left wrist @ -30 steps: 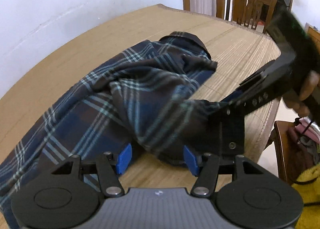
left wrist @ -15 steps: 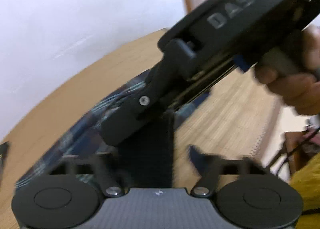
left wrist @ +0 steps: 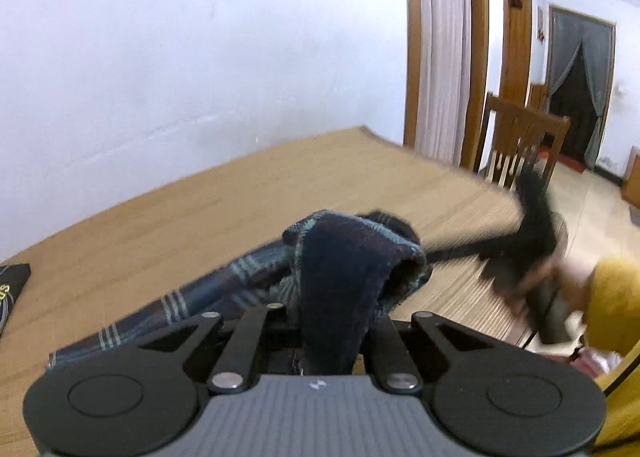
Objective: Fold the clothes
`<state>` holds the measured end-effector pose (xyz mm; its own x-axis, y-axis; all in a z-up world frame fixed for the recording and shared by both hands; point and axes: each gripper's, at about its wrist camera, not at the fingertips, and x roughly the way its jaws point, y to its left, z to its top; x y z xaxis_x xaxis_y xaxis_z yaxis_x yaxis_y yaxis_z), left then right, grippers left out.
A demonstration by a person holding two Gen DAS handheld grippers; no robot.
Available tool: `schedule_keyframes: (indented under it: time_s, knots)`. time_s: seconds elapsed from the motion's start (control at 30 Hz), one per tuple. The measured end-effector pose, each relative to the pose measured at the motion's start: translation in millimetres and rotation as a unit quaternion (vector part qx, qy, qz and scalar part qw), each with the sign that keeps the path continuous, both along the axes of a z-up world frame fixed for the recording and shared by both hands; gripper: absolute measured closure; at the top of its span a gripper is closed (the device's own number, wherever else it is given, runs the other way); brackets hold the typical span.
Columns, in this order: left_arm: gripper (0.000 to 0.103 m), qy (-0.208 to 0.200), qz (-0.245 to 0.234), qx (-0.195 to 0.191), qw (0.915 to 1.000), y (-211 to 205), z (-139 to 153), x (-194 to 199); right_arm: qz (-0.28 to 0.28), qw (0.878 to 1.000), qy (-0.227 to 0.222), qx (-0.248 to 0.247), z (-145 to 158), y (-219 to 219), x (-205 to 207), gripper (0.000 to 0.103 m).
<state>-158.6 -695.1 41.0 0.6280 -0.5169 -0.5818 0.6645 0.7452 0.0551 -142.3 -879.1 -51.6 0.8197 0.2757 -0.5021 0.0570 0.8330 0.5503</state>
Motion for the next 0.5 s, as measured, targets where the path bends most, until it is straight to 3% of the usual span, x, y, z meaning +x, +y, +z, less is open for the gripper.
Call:
schedule_keyframes:
  time_s: [0.1,0.27,0.37,0.5]
  knots:
    - [0.093,0.007,-0.004,-0.016,0.9998,2.9,20.2,4.0,-0.001,0.999,0.004,-0.048,-12.8,20.9,14.4,0.036]
    - [0.093,0.06,-0.003,-0.068,0.9959,14.8,33.5,20.0,-0.05,0.996,-0.065,-0.039,-0.8,21.6,36.1,0.036]
    - [0.092,0.071,0.019,-0.089,0.9933,24.0,25.3,47.0,-0.059,0.994,-0.083,-0.046,10.5,15.0,53.9,0.036]
    - [0.092,0.083,0.087,-0.087,0.9889,53.4,-1.5,92.3,-0.032,0.995,-0.067,-0.073,11.5,18.2,92.7,0.036]
